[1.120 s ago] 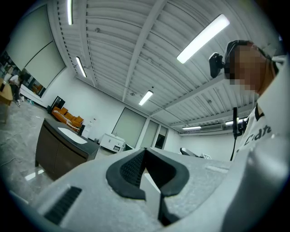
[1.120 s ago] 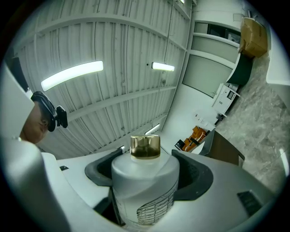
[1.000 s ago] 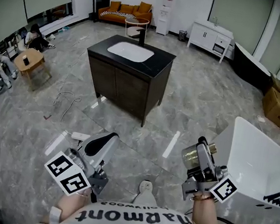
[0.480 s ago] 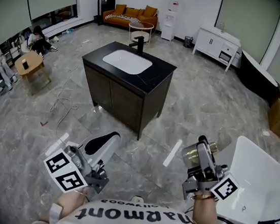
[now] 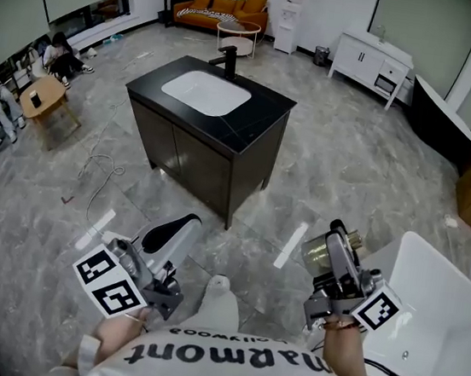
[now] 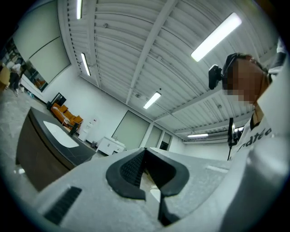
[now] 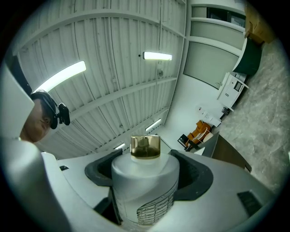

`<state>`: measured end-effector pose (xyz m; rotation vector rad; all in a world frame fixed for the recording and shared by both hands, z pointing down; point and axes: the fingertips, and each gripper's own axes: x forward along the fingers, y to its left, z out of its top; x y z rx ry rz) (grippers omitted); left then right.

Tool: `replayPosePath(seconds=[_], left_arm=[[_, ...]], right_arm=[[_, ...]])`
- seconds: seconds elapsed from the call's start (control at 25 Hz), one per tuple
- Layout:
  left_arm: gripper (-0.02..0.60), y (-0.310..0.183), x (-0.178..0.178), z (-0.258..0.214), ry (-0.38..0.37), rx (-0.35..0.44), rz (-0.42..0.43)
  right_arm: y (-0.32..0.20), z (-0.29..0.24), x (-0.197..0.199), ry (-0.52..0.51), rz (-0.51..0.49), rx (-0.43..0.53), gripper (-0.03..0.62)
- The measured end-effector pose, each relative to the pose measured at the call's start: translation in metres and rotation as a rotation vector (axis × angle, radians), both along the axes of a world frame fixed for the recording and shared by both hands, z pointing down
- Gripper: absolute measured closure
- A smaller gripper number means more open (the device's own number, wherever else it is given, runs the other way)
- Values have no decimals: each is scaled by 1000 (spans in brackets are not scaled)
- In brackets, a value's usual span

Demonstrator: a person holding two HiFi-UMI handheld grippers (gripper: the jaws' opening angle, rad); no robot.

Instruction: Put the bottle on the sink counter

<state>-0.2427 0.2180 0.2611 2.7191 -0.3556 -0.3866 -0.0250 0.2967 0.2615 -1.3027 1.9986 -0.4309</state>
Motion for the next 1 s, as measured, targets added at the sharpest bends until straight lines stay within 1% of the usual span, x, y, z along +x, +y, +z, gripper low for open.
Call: replayPosePath(seconds=[0.12, 0.2, 0.28, 0.4, 0.52, 0.72, 0.88, 1.0], left_arm=[[566, -15, 39, -3, 40, 4, 80], [566, -31, 62, -3, 26, 31, 102], [566, -56, 80, -1, -6, 51, 96], [567, -100, 108, 1, -33, 45, 91], [566, -144, 139, -4, -28, 47, 107], [567, -215, 186, -20, -21, 64, 136], [568, -274, 213, -32, -27, 81, 138], [567, -314, 232, -33, -42, 81, 138]], right_arm=[[-16, 6, 20, 11, 9, -10, 247], [-32, 12, 36, 11, 19, -26, 247], [-50, 16, 52, 4, 35, -38, 247], [-80, 15, 76, 3, 62, -48, 247], [-115, 15, 101, -10, 80, -62, 247], [-180, 1, 147, -24, 97, -22, 247], [-238, -22, 173, -5, 111, 0, 247], [-274, -29, 190, 2, 119, 9, 247]])
